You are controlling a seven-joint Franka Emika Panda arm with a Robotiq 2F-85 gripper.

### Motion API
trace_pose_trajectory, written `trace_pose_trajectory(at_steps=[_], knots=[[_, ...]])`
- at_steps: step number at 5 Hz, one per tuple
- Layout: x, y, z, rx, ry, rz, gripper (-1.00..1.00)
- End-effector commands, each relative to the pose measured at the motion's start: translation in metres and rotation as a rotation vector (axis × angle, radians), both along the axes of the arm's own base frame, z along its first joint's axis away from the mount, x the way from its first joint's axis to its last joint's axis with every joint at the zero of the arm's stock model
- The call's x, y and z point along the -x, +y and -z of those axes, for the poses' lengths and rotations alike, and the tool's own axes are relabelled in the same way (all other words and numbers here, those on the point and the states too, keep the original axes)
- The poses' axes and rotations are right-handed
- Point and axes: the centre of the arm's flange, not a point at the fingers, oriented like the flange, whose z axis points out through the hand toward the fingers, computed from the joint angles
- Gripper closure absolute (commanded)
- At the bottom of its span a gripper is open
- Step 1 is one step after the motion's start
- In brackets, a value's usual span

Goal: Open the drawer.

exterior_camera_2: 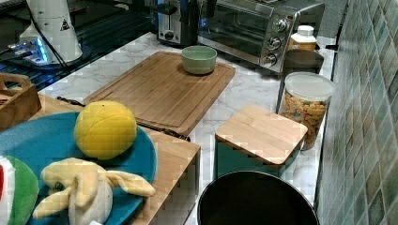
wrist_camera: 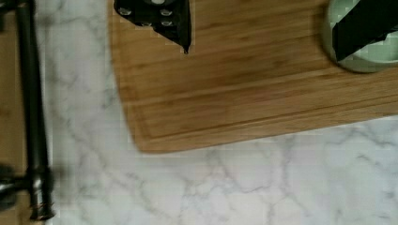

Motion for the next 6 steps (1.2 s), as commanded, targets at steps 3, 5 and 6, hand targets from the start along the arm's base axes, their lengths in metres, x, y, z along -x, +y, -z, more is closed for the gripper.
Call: trace_pose_trajectory(at_steps=[3, 5, 6], knots=[[0.032, -0.149, 0.054, 0.096, -0.126, -0.106, -1.0], [0.038, -0.171, 0.079, 0.09, -0.133, -0.12, -1.0], [0.038, -0.18, 0.095, 0.084, -0.125, -0.139, -1.0]])
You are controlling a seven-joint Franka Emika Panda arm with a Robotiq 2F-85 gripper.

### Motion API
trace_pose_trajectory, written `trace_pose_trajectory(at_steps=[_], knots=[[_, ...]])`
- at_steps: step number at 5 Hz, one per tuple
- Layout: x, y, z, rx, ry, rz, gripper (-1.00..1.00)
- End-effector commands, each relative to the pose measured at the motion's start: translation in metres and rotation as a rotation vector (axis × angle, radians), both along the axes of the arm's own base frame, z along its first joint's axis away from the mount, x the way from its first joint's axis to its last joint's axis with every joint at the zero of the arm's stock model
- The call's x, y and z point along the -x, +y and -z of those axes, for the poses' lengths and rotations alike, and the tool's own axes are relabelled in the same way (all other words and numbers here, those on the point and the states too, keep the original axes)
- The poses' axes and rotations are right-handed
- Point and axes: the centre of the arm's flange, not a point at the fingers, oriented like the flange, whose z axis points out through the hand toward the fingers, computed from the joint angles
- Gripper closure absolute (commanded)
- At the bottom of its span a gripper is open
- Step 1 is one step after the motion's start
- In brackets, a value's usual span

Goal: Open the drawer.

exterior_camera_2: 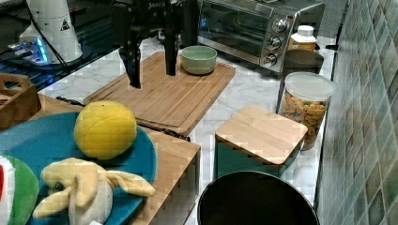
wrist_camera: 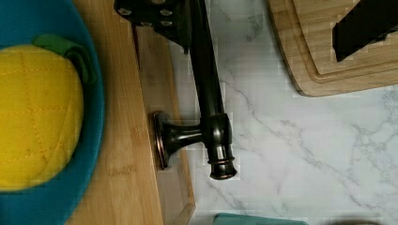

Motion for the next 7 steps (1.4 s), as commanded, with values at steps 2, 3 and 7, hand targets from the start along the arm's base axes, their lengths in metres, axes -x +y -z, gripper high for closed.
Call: trace_pose_trajectory(at_steps=[2, 3, 7], knots=[[0.009, -0.056, 0.042, 0.041, 0.064, -0.193, -1.0], [0.014, -0.059, 0.049, 0.057, 0.054, -0.168, -1.0], [0.021, -0.032, 0.116, -0.061, 0.052, -0.097, -1.0]])
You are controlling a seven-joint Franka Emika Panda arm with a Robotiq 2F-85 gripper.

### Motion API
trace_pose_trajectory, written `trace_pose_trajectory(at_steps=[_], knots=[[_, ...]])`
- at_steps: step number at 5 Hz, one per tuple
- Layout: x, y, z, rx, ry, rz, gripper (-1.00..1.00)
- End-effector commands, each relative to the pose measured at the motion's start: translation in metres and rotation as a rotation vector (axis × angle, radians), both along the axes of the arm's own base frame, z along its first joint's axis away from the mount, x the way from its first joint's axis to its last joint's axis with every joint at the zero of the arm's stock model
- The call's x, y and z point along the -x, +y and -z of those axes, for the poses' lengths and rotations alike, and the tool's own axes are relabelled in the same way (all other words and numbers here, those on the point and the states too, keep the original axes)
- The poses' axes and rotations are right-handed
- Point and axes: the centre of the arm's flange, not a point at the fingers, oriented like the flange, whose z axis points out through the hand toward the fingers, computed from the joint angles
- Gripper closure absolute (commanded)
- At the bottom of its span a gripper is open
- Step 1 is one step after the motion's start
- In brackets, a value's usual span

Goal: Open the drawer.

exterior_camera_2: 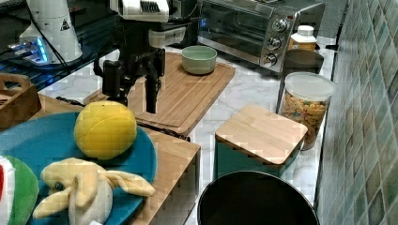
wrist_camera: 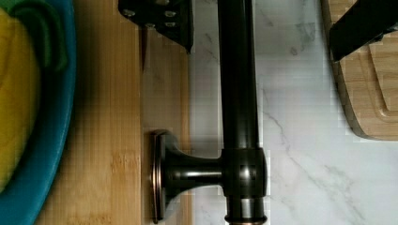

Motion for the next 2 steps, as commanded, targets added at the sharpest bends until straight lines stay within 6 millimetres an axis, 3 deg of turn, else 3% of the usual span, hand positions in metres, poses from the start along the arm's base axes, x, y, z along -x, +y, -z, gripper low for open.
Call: trace_pose_trajectory(at_steps=[1, 2], knots=[[0.0124, 0.0065, 0.0516, -0.072, -0.016, 0.041, -1.0], [0.0156, 0.0132, 0.0533, -0.073, 0.035, 0.024, -1.0]])
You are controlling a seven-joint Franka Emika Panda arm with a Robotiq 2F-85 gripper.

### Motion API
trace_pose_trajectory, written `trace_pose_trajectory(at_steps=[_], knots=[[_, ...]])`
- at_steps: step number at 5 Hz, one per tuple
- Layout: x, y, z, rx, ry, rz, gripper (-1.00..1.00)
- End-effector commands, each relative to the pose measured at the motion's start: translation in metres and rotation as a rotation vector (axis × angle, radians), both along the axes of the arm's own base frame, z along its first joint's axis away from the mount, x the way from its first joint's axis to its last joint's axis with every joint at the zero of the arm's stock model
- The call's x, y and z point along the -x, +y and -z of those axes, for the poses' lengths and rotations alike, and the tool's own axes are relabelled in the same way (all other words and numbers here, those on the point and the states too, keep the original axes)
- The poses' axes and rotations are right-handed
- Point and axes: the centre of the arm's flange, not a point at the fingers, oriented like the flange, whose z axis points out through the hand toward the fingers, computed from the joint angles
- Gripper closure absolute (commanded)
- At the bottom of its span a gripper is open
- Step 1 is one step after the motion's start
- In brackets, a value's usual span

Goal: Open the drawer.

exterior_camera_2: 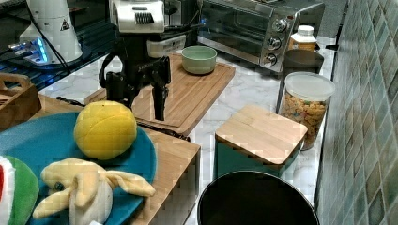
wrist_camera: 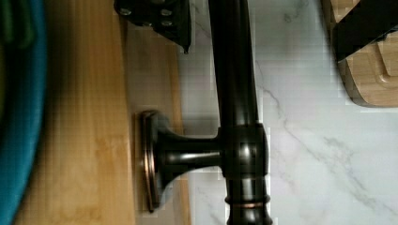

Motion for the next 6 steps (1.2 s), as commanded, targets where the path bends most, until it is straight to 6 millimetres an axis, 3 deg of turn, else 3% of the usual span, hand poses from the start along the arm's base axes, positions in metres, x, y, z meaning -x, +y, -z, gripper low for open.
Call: trace_pose_trajectory(at_steps=[1, 2, 4, 6], knots=[[0.017, 0.032, 0.033, -0.059, 0.149, -0.042, -1.0], [0.014, 0.065, 0.017, -0.093, 0.138, -0.098, -1.0], [0.016, 0.18, 0.025, -0.205, 0.14, -0.104, -1.0], [0.03, 0.273, 0.022, -0.274, 0.172, -0.172, -1.0]])
